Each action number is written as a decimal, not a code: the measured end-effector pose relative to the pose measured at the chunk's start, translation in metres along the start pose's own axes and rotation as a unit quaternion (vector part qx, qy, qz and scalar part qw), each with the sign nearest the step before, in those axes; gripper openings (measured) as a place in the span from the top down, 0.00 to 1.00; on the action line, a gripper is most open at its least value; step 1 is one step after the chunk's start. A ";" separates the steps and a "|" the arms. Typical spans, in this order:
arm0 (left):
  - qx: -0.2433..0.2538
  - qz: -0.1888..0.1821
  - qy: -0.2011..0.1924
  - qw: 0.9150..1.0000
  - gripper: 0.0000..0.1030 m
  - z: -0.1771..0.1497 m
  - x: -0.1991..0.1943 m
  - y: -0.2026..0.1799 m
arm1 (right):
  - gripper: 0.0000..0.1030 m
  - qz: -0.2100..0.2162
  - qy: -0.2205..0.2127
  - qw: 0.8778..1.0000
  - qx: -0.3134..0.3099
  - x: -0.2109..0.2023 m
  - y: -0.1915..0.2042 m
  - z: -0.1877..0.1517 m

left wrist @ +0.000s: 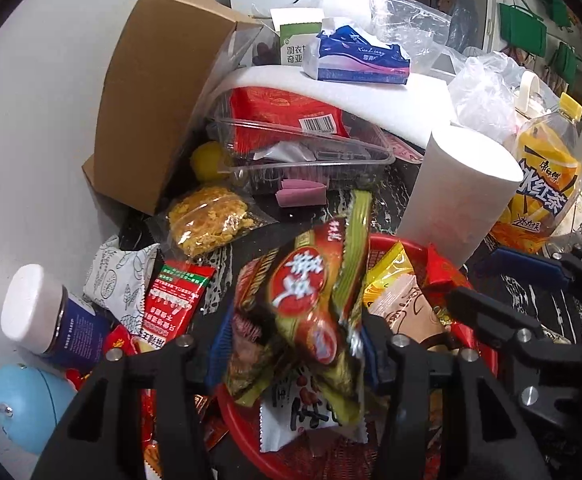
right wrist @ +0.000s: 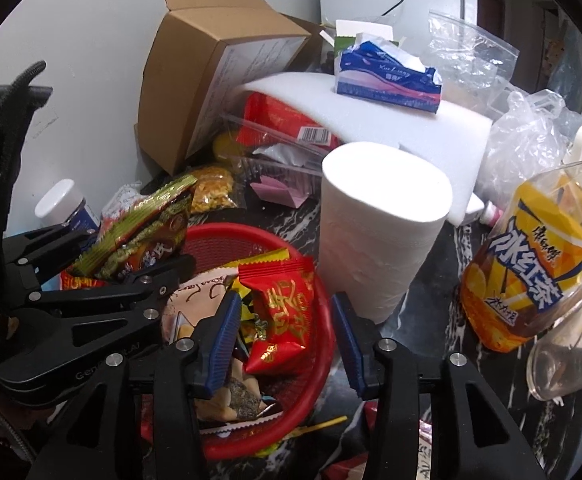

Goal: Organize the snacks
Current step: 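Lower both packets into the red basket and open both tools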

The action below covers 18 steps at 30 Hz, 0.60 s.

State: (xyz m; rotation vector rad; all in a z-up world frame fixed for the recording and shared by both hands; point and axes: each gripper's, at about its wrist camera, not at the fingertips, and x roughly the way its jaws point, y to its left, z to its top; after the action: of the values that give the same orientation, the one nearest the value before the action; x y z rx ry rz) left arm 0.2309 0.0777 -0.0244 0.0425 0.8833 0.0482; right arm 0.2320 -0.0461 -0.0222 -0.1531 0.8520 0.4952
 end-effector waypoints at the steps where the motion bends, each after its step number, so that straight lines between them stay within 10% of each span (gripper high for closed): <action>1: -0.002 0.002 -0.002 1.000 0.40 0.000 -0.001 0.000 | 0.54 -0.002 -0.001 1.000 0.001 -0.001 -0.001 0.000; 13: 0.003 0.004 -0.013 1.000 0.36 0.002 -0.017 -0.011 | 0.54 -0.024 -0.005 1.000 0.013 -0.025 -0.002 -0.009; 18: 0.002 0.015 -0.022 1.000 0.08 0.001 -0.030 -0.017 | 0.52 -0.040 -0.012 0.999 0.019 -0.042 -0.006 -0.011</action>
State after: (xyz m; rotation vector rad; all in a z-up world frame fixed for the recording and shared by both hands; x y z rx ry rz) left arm 0.2132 0.0586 -0.0016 0.0610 0.8389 0.0736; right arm 0.2043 -0.0697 0.0022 -0.1462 0.8274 0.4049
